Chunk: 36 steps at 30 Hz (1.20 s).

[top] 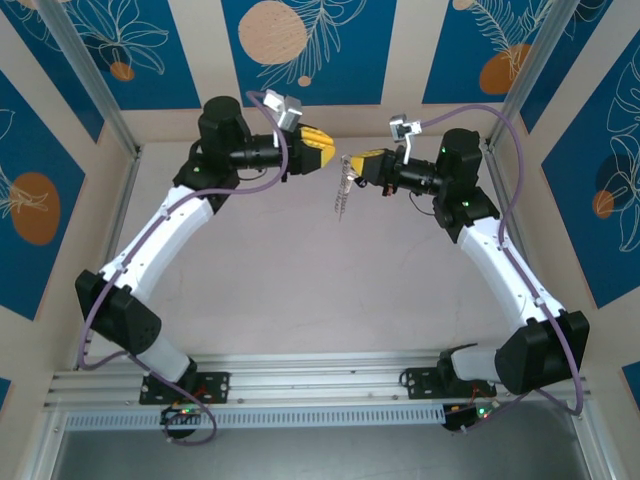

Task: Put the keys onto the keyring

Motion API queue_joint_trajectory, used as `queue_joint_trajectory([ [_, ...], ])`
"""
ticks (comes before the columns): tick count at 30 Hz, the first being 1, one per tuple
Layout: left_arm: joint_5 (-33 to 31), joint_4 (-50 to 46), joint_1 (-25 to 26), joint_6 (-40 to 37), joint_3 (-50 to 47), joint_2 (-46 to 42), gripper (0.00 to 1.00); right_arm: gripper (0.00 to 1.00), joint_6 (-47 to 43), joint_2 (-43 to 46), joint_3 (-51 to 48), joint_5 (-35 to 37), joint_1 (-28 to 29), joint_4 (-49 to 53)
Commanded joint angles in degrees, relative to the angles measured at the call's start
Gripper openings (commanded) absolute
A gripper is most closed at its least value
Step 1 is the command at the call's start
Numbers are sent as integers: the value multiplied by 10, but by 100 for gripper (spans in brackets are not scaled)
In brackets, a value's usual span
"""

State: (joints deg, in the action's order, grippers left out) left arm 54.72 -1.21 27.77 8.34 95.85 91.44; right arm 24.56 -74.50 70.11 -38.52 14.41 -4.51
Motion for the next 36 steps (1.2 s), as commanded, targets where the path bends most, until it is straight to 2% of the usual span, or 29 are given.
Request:
queue_joint_trajectory([
  [1, 59, -121, -8, -75, 53, 25, 27, 0, -56, 13, 24, 18, 6, 51],
  [6, 90, -228, -8, -125, 121, 64, 27, 0, -89, 15, 37, 35, 18, 87],
  [11, 94, -266, -8, -146, 142, 83, 27, 0, -114, 15, 47, 51, 33, 114],
  [21, 108, -295, -8, -163, 146, 94, 26, 0, -129, 12, 55, 62, 45, 129],
  [36, 128, -290, -6, -147, 150, 117, 23, 0, -130, 11, 59, 62, 50, 129],
])
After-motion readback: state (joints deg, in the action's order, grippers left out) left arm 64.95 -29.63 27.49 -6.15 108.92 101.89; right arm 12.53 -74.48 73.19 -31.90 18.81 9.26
